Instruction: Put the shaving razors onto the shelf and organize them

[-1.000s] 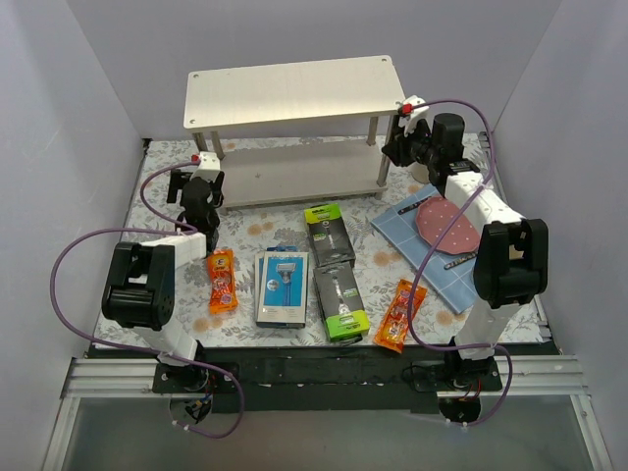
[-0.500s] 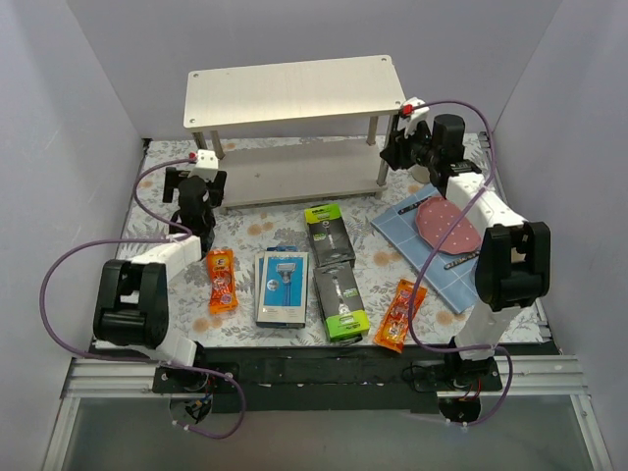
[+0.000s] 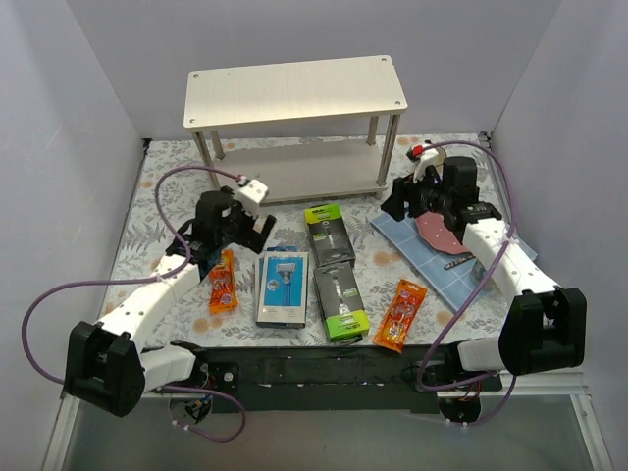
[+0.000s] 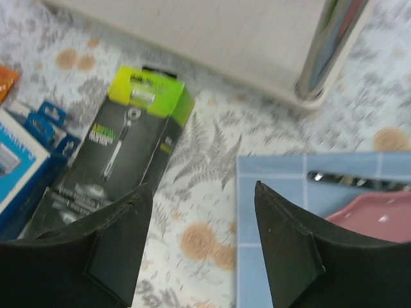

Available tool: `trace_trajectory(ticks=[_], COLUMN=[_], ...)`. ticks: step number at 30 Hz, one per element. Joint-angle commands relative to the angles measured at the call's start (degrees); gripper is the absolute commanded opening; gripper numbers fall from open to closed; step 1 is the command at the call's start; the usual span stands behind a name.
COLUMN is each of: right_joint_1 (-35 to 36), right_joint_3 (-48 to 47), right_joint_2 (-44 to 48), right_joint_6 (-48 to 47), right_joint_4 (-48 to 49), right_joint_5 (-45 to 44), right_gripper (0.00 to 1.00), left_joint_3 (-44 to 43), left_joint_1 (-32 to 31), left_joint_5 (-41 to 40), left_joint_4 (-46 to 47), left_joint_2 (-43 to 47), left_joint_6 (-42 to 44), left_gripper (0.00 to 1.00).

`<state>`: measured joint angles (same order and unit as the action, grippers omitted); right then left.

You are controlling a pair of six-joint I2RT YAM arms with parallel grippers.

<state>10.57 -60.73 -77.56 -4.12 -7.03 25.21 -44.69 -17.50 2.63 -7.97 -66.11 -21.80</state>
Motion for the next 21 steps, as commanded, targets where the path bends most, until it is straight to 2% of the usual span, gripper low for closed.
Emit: trace_trajectory(ticks=[1, 2, 3, 10, 13, 16, 18, 21], right_joint_1=[0.68, 0.68, 0.68, 0.68, 0.68, 0.68, 0.68, 0.68], right_joint_3=[5.00, 5.27, 5.44, 5.09, 6.32, 7.90, 8.52, 9.05], right_joint_2=[2.49, 2.76, 2.85, 4.17, 5.13, 6.28, 6.54, 6.37], right_joint_6=[0.43, 0.17, -0.10, -1.15, -1.85, -1.68, -1.24, -0.80], right_joint_4=[-1.59, -1.15, -0.89, 0.52, -0.18, -0.09, 0.00, 0.78], right_joint_5=[3.53, 3.27, 3.00, 3.09, 3.00, 3.44, 3.97, 4.14], right_gripper=[0.72, 0.72, 0.72, 0.72, 0.72, 0.71, 0.71, 0.71], left_joint_3=[-5.67, -5.85, -5.33, -4.53, -4.44, -5.23, -4.10, -0.67], left_joint_1=[-12.01, -16.99, -18.70, -25.13, -26.71, -26.80, -26.63, -23.91], left_joint_5=[16.36, 15.39, 15.04, 20.22, 16.89, 11.18, 4.10, -0.51], left_joint_4=[-11.53, -12.24, -12.16, -12.51, -13.21, -18.30, -21.29, -23.23], left_joint_2=[-3.74, -4.55, -5.17, -11.32, -15.18, -18.79, -19.41, -16.53], left_joint_6=[2.27, 3.33, 4.30, 10.81, 12.31, 13.10, 14.15, 16.96], left_gripper=[0.98, 0.98, 0.98, 0.95, 0.91, 0.89, 0.88, 0.88])
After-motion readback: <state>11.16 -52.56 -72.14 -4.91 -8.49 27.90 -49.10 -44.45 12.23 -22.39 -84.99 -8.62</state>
